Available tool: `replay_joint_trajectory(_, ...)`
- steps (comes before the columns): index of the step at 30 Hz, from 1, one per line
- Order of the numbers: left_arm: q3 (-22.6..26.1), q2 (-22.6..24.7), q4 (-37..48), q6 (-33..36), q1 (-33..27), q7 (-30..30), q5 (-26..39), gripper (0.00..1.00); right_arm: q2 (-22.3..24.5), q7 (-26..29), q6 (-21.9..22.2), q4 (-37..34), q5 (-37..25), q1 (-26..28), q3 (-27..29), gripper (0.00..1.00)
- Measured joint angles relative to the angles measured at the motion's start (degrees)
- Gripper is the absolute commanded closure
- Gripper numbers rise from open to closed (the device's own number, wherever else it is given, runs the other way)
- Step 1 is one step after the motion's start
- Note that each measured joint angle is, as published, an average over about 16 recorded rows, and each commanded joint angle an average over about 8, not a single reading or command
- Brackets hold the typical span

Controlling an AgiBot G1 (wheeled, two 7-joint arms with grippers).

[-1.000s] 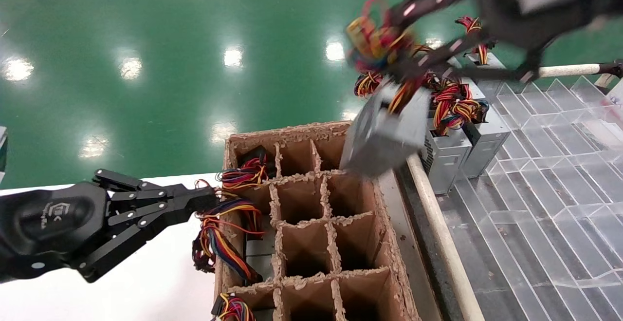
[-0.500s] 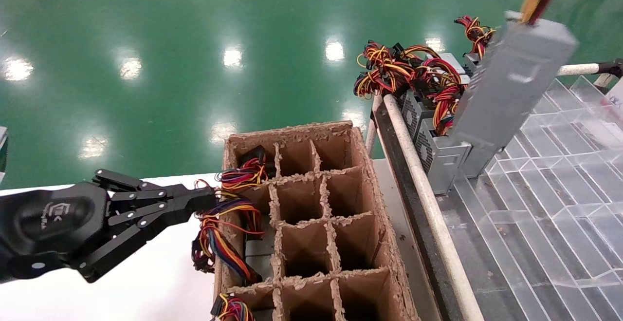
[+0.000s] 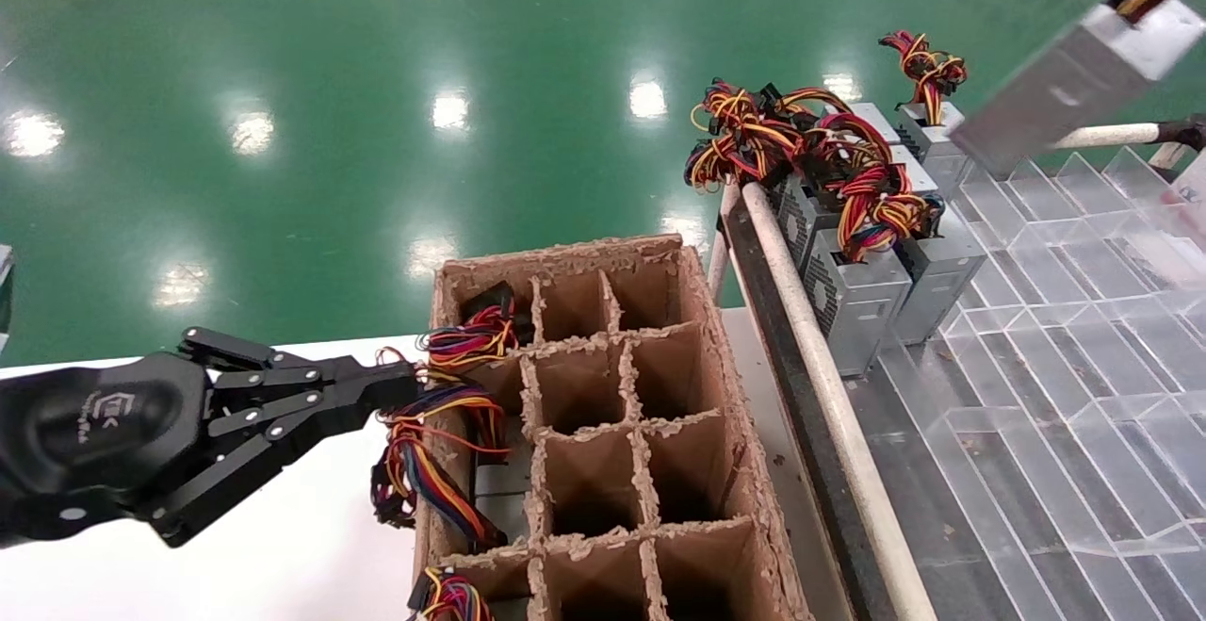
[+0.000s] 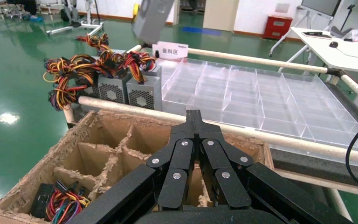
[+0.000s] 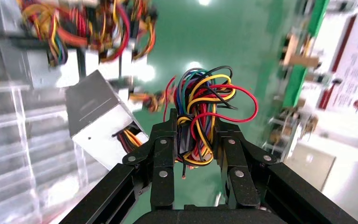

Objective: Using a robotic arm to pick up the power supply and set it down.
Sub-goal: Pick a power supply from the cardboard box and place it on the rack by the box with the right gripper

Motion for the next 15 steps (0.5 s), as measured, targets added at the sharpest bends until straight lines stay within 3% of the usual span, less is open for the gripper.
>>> replay_joint_trajectory(15, 0.00, 0.00, 0.00, 0.00, 0.00, 0.00, 0.00, 1.00, -4.61, -10.95, 6.69, -18.05, -3.14, -7.69, -2.35, 1.00)
